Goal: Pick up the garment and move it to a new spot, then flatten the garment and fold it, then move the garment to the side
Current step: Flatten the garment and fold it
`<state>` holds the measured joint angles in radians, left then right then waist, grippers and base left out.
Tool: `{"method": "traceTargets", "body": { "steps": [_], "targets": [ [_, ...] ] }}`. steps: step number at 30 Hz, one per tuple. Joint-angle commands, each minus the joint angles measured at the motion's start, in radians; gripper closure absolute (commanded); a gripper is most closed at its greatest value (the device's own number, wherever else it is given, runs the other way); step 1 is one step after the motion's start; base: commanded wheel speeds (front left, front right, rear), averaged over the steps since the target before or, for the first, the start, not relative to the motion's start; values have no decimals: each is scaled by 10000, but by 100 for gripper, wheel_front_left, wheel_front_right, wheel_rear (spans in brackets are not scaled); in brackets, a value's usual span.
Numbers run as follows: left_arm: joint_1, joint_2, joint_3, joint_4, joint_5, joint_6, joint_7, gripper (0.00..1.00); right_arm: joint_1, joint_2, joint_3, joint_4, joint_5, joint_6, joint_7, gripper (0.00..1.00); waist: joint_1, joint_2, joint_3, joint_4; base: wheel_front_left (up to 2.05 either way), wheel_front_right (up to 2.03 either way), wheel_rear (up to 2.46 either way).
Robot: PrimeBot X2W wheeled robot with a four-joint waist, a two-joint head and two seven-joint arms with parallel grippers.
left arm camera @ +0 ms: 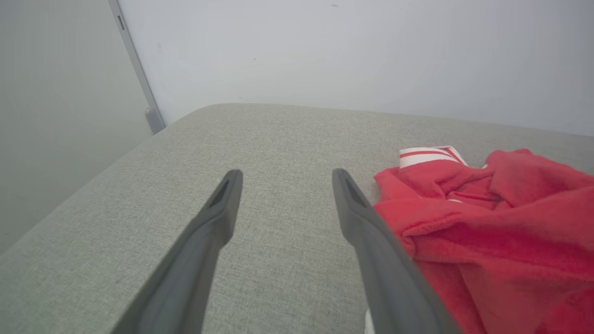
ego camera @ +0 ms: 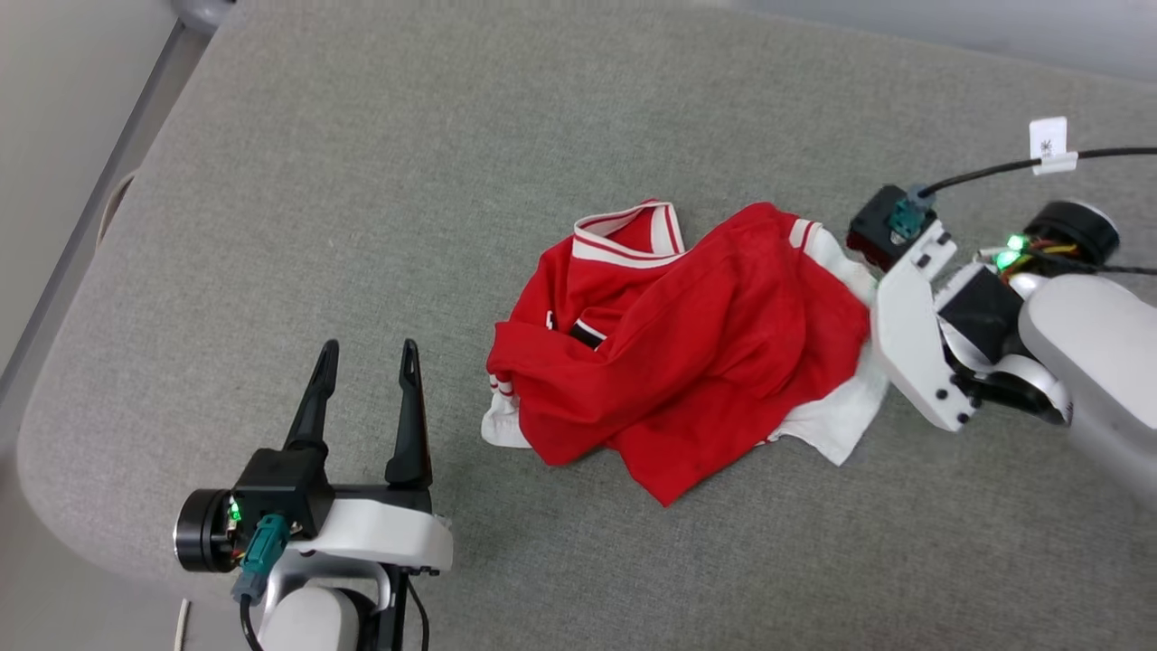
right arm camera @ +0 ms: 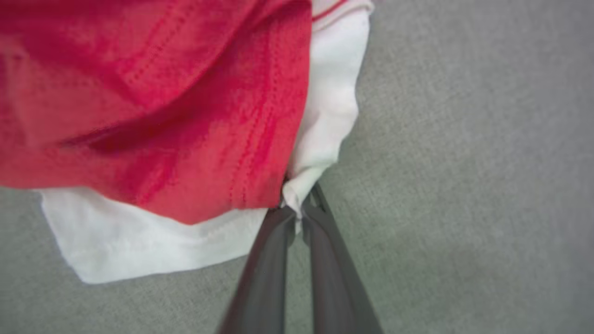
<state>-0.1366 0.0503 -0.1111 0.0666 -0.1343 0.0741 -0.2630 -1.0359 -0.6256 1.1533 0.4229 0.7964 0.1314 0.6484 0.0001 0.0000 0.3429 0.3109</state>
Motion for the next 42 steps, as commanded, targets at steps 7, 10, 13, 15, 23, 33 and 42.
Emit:
{"method": "traceTargets", "body": {
  "steps": [7, 10, 13, 15, 23, 33, 42],
  "targets": [
    [560, -2, 386, 56, 301, -81, -26, 0, -566, 227, 32, -695, 35, -12, -1826, 100, -1, 0, -1068, -675, 0, 0, 0],
    [952, -2, 636, 45, 494, -154, -26, 0, -634, 32, -140, -1450, 73, -14, -2725, 100, -1, 0, -1660, -1128, 0, 0, 0],
    [1164, -2, 764, 28, 585, -216, -26, 0, -488, -221, -344, -1967, -139, -14, -3071, 100, -1, 0, -1930, -1403, 0, 0, 0],
    [1289, -2, 846, 17, 628, -285, -26, 0, -225, -414, -585, -2331, -156, -14, -3236, 100, -1, 0, -2076, -1569, 0, 0, 0],
    [1771, -2, 1120, -4, 712, -342, -26, 0, 1567, -1370, -2343, -3488, -423, -14, -3359, 100, -1, 0, -2585, -2228, 0, 0, 0],
    [2119, -1, 1245, -58, 773, -368, -26, 0, 5364, -1864, -6340, -3005, -868, -14, -3125, 100, -1, 0, -2743, -2817, 0, 0, 0],
    [1929, -2, 1232, 22, 782, -459, -26, 0, 8055, -1328, -9178, -1234, -1306, -14, -2752, 100, -1, 0, -2591, -2934, 0, 0, 0]
  ]
}}
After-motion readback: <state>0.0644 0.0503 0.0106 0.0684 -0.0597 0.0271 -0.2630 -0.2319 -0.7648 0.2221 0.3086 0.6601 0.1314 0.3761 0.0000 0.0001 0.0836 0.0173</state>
